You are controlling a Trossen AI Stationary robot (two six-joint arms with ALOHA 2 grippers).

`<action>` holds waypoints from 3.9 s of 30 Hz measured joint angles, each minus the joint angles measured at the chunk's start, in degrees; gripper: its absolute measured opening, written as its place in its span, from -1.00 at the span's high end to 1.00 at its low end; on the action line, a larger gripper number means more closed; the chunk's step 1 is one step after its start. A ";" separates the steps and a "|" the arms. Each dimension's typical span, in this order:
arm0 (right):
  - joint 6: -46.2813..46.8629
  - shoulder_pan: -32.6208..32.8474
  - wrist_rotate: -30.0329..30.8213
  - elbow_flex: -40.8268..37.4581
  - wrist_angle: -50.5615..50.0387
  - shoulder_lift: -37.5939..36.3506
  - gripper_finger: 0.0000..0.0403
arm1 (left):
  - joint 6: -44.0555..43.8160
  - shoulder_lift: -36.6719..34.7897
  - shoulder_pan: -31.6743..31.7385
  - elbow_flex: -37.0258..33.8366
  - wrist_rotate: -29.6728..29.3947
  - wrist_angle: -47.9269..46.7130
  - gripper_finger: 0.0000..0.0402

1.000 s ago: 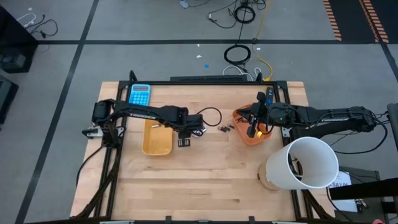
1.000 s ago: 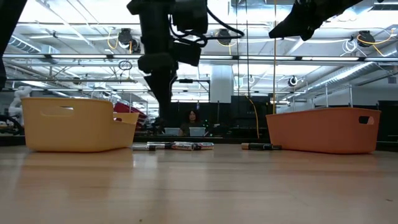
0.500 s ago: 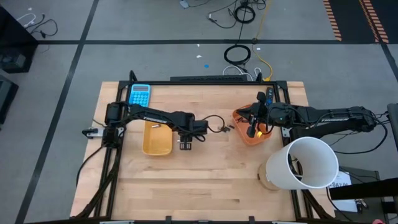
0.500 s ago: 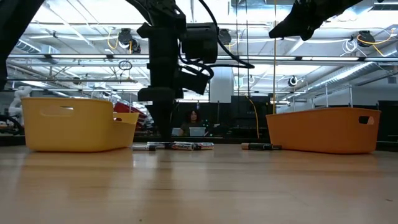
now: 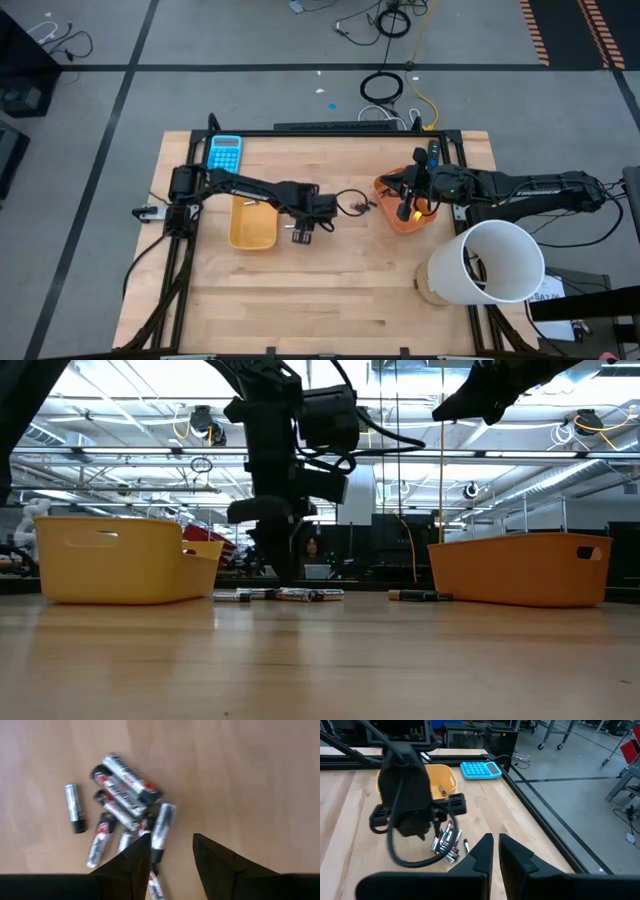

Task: Sort batteries
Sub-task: Put the silver battery into the yellow bin

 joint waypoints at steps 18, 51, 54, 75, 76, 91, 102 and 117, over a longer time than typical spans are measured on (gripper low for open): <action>0.09 0.00 -0.05 -0.02 0.25 -0.02 0.90 | 1.83 4.09 0.27 0.10 1.41 0.39 0.31; -0.96 -0.02 0.01 -0.02 -0.28 -0.02 0.90 | -19.02 -23.54 0.27 -14.44 -0.99 -18.87 0.44; -1.25 -0.02 0.01 -0.02 0.26 -0.02 0.90 | -20.81 -24.18 0.33 -17.27 -1.17 -18.70 0.38; -2.58 -0.02 -0.03 -0.02 2.17 -0.02 0.90 | -17.69 -16.49 -5.21 -14.88 0.56 -2.88 0.34; -2.59 -0.02 -0.04 -0.02 2.18 0.00 0.90 | -17.56 -15.66 -5.47 -14.88 1.07 -2.47 0.34; -2.73 0.00 -0.21 -0.02 3.18 0.00 0.90 | -16.06 -8.52 -5.03 -14.78 3.14 2.08 0.34; -3.21 0.00 -0.21 -0.02 3.07 -0.02 0.90 | -16.42 -8.41 -4.61 -13.12 5.12 -2.90 0.34; -3.17 -0.02 -0.19 -0.02 3.46 0.00 0.90 | -14.09 -8.45 -1.18 -9.38 3.03 -3.30 0.34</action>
